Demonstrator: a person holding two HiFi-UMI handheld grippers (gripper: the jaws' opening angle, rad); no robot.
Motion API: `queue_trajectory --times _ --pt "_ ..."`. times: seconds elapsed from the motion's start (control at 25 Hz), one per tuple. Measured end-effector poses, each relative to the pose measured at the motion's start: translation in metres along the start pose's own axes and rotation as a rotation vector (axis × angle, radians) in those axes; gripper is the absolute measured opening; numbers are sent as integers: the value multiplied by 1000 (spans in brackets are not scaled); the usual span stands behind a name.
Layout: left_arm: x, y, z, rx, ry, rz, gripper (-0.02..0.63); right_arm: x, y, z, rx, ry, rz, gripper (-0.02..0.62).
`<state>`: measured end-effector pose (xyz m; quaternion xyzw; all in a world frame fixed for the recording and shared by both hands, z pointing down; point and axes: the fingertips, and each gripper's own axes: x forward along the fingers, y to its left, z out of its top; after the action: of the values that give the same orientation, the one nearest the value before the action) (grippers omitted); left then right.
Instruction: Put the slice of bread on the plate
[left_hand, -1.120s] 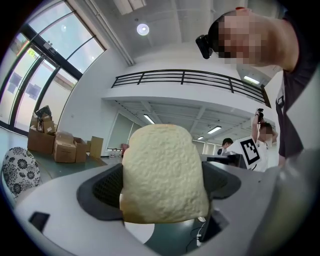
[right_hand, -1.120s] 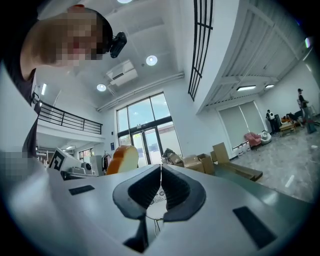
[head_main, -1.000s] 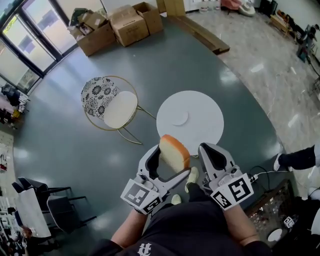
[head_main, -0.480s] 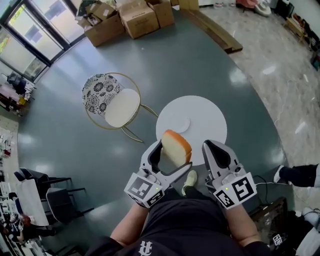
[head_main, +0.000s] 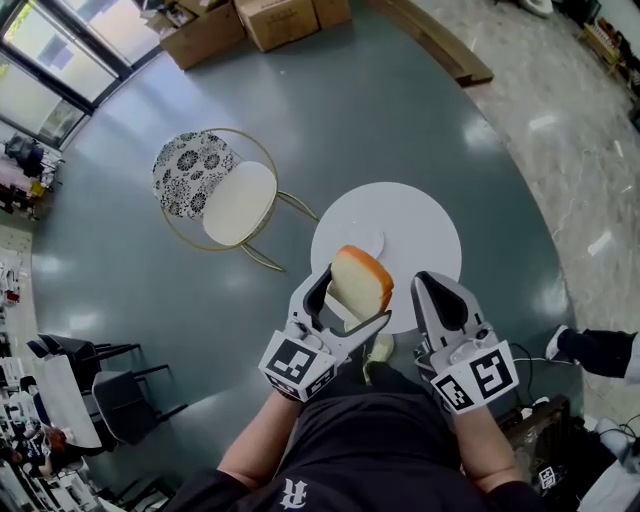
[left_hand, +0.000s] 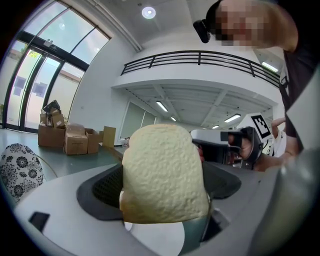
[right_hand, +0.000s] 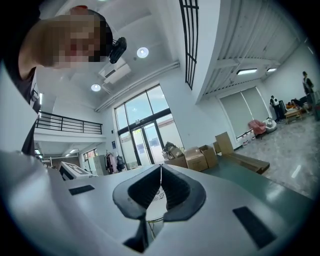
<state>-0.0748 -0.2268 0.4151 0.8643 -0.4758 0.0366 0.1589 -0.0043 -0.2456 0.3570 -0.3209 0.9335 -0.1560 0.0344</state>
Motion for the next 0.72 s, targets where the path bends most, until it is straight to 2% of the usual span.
queue_trajectory --times 0.28,0.48,0.72 --pt "39 44 -33 8 75 -14 500 36 -30 -17 16 8 -51 8" --pt "64 72 -59 39 111 -23 500 65 -45 -34 11 0 -52 8" --pt "90 103 -109 44 182 -17 500 83 -68 -68 18 4 -69 8"
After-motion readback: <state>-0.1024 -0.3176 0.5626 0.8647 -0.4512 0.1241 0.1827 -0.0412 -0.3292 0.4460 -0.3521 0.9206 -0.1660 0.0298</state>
